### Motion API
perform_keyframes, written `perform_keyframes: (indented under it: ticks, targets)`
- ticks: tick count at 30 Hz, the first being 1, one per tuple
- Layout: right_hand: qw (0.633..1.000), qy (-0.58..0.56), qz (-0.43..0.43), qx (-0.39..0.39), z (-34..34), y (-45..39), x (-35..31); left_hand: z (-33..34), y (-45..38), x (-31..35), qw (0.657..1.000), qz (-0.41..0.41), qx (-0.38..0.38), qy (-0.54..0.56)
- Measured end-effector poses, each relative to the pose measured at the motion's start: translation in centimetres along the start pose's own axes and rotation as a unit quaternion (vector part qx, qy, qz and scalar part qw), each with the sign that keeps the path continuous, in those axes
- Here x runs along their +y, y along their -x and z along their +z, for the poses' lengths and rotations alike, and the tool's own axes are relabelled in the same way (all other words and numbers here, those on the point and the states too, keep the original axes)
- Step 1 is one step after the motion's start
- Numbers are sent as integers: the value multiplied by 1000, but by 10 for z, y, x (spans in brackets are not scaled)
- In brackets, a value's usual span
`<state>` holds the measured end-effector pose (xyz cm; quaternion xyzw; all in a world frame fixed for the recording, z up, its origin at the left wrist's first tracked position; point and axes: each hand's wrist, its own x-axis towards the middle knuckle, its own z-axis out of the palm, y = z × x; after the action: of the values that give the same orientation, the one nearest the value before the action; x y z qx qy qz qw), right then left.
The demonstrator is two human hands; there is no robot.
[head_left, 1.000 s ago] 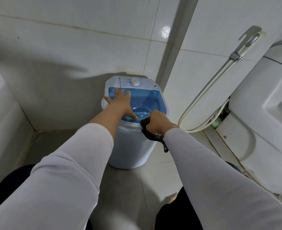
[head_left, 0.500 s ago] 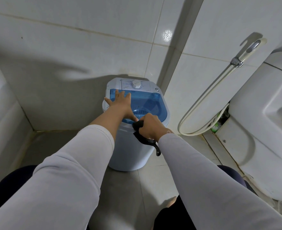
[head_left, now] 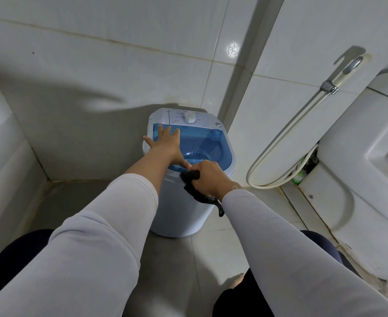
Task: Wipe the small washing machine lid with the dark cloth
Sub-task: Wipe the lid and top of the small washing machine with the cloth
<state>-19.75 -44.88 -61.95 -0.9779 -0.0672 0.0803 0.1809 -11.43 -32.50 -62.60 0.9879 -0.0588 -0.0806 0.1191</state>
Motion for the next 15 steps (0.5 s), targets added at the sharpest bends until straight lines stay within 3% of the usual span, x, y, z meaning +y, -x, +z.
perform_keyframes:
  ticks: [9,15]
  targets:
    - [998,38,-52,-8,-1,12,4,1,6,-2,999,-15,4,28]
    - [992,83,-55,-76,-33,11,21,3,14,-4,998,-37,-5,53]
